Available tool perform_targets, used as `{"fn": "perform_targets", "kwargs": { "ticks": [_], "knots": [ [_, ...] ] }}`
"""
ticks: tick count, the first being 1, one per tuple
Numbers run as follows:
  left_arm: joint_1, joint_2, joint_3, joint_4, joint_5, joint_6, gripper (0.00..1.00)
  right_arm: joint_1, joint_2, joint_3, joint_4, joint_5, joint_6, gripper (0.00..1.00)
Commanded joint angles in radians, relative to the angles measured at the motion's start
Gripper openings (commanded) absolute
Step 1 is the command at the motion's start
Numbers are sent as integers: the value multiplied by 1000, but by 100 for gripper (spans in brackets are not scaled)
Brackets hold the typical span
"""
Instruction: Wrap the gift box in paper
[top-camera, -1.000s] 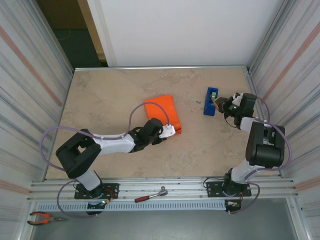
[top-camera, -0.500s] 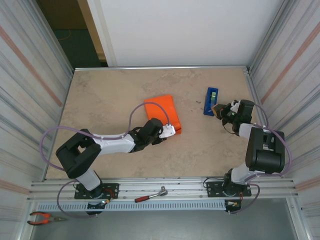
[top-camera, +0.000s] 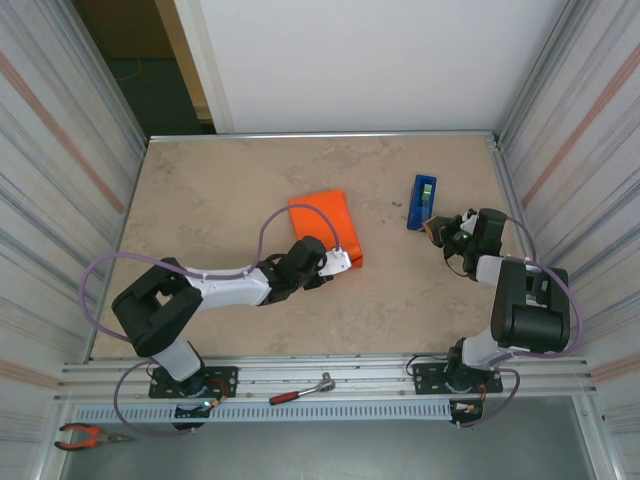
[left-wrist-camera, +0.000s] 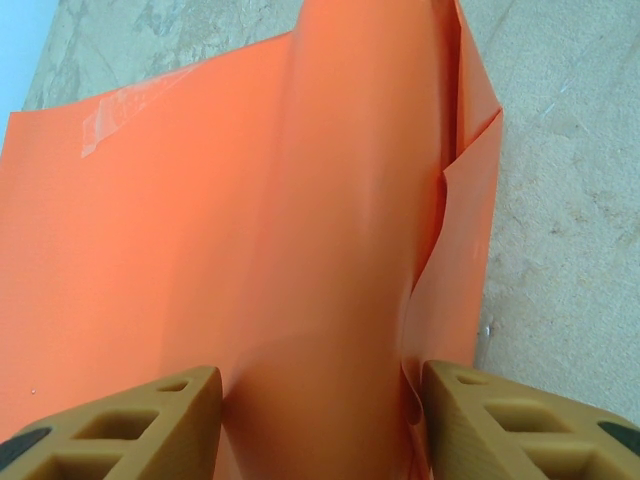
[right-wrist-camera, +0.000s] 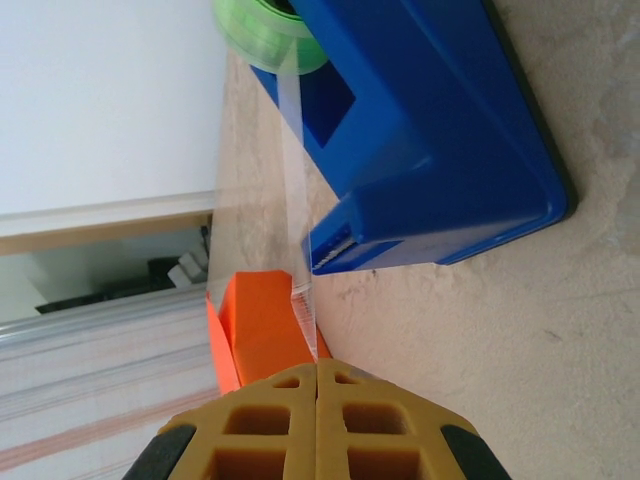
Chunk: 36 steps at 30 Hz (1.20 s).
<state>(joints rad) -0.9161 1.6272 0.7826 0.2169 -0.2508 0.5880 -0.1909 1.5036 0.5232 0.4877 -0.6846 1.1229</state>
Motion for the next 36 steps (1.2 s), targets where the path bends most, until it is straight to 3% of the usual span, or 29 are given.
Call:
{"fn": "perform_targets", "kwargs": {
  "ticks": [1,21,36],
  "knots": [
    [-6,32,5,-63,18,-21,53,7,-17,-28,2,-24,21,0],
    [-12,39,3,-60,21,-27,53,24,124,-67,130,-22,38,0],
    [-14,39,2,-61,19,-27,53,82,289,-44,338,-32,175,0]
  ]
}}
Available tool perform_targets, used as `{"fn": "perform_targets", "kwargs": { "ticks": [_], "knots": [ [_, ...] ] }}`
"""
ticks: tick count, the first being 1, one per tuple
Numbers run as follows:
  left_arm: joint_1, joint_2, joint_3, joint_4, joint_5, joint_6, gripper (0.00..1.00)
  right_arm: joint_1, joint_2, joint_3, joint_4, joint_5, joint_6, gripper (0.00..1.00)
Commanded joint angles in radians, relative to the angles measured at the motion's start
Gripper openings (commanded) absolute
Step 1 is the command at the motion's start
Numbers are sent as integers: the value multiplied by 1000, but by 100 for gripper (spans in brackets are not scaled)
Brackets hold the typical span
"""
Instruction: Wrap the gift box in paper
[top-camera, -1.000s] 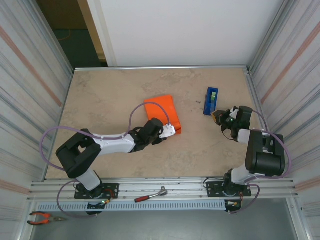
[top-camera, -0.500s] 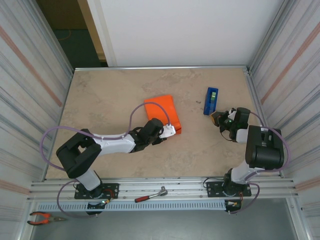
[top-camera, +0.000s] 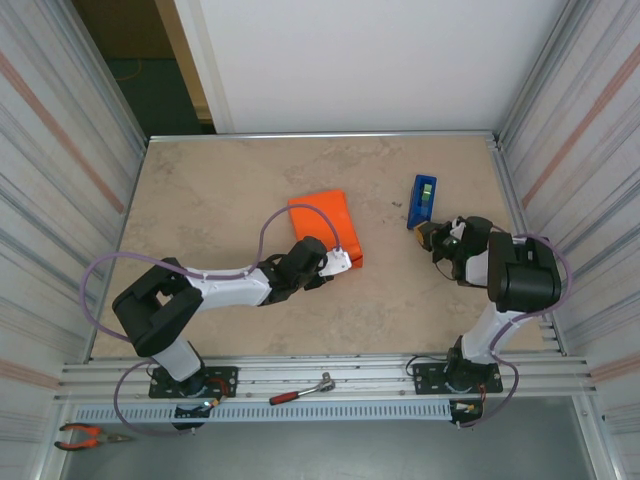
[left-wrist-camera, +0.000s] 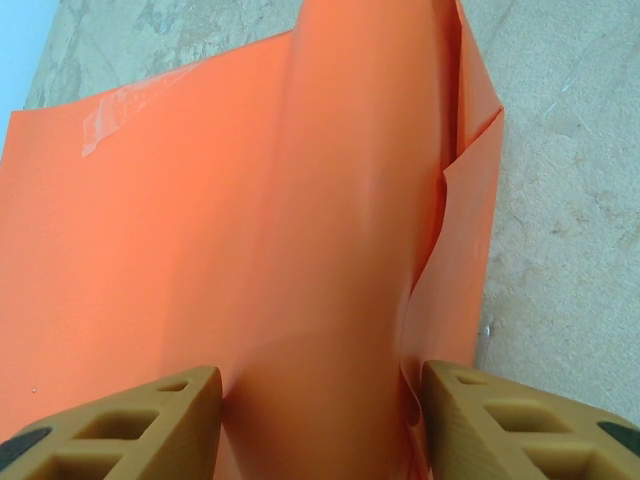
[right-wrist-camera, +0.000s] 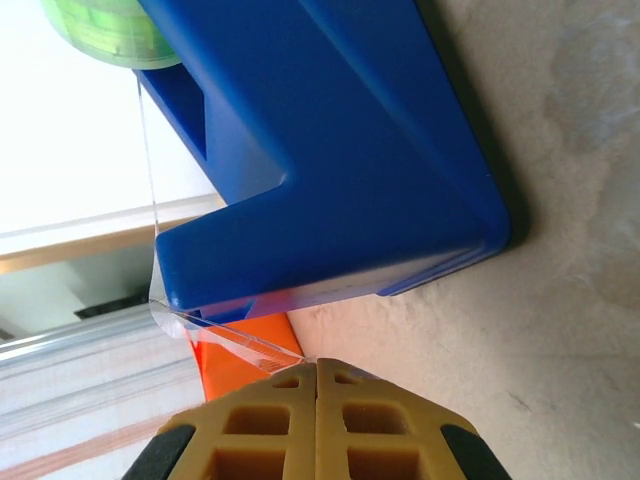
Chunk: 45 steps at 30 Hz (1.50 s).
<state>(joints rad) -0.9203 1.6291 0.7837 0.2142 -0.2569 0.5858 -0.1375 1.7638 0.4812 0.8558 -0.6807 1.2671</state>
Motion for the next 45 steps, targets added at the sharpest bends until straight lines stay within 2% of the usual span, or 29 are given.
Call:
{"fn": "perform_targets", "kwargs": {
  "ticks": [1,17,45],
  "knots": [
    [-10,36,0,-57,24,-24,53,33,31,0,-30,-35,31,0],
    [-13,38,-2,-53,24,-28,53,38,102,-27,7,-17,28,0],
    [-15,41,-3,-52,21,-29,53,61,136,-91,55,18,40,0]
  ]
}}
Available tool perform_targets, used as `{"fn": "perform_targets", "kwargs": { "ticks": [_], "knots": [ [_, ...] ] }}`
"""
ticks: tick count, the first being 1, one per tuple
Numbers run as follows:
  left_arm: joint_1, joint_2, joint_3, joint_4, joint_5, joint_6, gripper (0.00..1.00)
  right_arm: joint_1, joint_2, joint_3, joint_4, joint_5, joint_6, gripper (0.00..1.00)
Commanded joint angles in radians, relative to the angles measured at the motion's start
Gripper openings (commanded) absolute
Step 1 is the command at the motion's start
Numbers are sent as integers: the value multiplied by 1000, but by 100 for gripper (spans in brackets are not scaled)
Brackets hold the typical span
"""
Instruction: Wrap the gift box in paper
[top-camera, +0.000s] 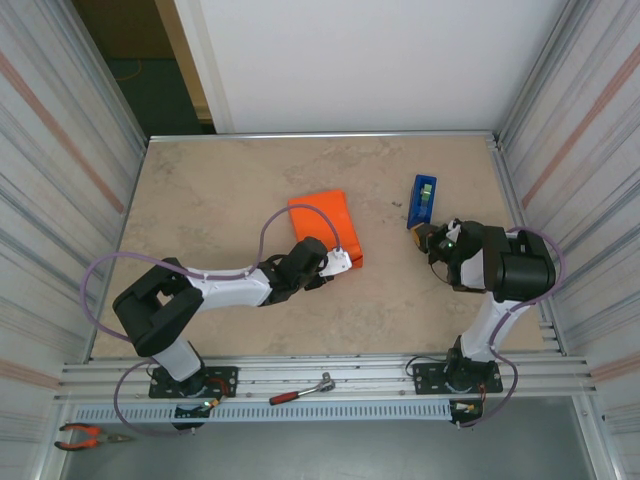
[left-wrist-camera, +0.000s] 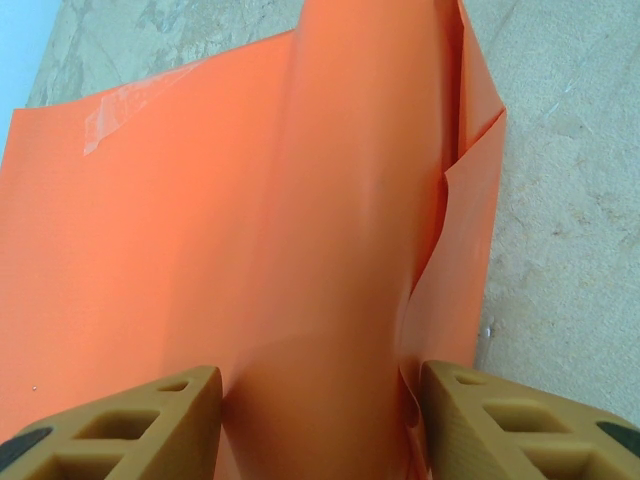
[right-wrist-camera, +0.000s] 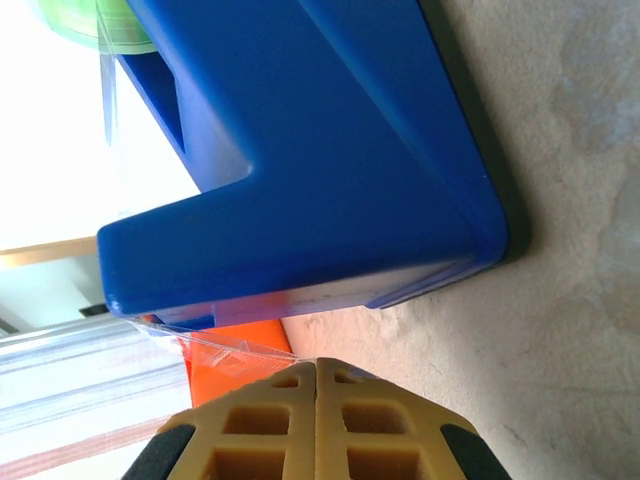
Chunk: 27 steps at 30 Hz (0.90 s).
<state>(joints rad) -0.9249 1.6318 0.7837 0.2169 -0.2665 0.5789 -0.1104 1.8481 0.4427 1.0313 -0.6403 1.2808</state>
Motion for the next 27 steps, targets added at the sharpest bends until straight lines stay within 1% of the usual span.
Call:
{"fn": "perform_targets", "kwargs": {
  "ticks": [1,6,10,14,17,22,27],
  "knots": [
    [-11,37,-5,-54,32,-22,53,28,52,-63,-110,-20,31,0],
    [-14,37,-7,-53,29,-21,53,-40,41,-80,-123,-33,31,0],
    [-16,37,-8,-51,28,-21,53,-57,45,-76,-131,-41,23,0],
    [-16,37,-8,-51,27,-21,53,-27,58,-62,-129,-33,23,0],
    [-16,37,-7,-50,26,-21,53,16,76,-50,-128,-7,28,0],
    [-15,37,-8,-50,26,-20,53,90,139,-25,-64,22,76,0],
    [-15,36,-9,-48,25,-20,53,82,144,-42,-34,20,77,0]
  ]
}}
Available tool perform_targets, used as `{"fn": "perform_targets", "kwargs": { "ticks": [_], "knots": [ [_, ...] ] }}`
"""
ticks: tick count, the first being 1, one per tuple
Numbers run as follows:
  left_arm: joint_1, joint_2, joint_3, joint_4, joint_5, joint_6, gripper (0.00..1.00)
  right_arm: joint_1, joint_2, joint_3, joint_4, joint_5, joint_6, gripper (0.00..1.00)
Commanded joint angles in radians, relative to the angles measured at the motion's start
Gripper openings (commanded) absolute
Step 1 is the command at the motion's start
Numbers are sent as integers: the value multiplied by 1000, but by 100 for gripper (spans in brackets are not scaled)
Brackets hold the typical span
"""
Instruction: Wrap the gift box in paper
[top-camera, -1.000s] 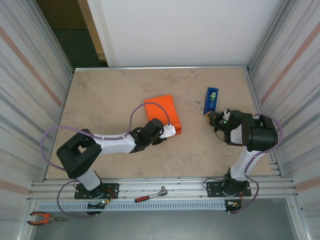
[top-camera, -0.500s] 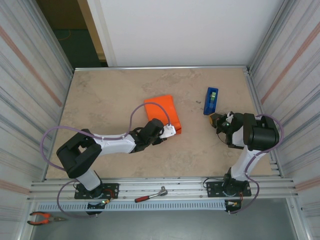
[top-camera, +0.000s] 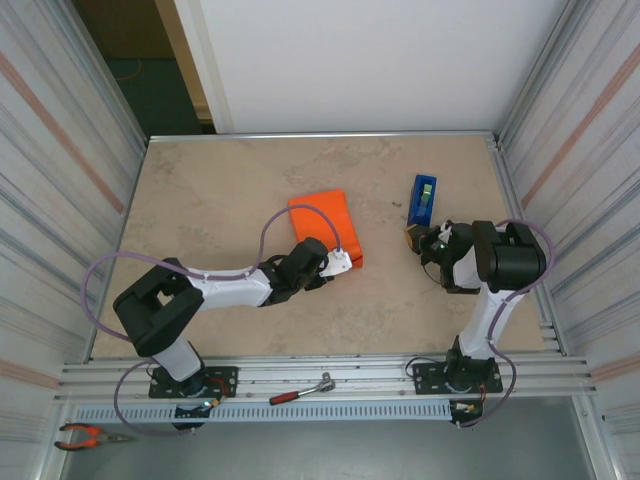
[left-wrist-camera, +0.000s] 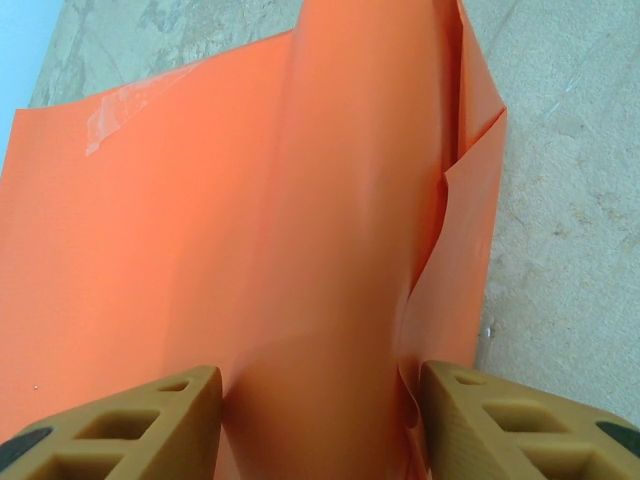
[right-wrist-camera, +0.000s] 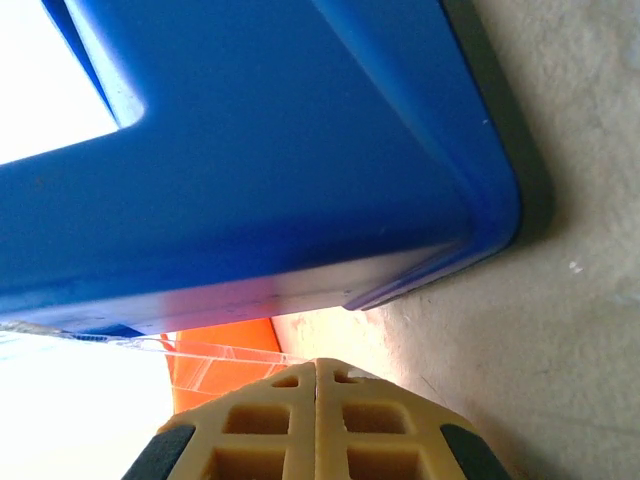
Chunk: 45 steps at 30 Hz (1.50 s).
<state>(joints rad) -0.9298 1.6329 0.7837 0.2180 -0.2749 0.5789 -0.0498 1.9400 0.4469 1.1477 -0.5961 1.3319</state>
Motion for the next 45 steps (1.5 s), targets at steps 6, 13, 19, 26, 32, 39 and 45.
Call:
{"fn": "perform_targets", "kwargs": {
  "ticks": [6,13,19,26,32,39,45],
  "knots": [
    [-12,29,-12,-49,33,-21,53,-12,-27,-71,-205,-45,-14,0],
    [-11,30,-11,-52,34,-21,53,-73,-163,-71,-383,-54,-109,0],
    [-12,33,-9,-52,33,-21,53,-112,-220,-64,-464,-64,-149,0],
    [-12,33,-8,-52,32,-21,53,-132,-254,-73,-498,-64,-151,0],
    [-12,34,-9,-52,33,-21,53,-133,-337,-61,-593,-41,-222,0],
    [-12,36,-8,-50,33,-21,53,-128,-354,-30,-666,-20,-270,0],
    [-12,36,-9,-49,33,-21,53,-120,-264,-28,-615,-5,-264,0]
  ]
}}
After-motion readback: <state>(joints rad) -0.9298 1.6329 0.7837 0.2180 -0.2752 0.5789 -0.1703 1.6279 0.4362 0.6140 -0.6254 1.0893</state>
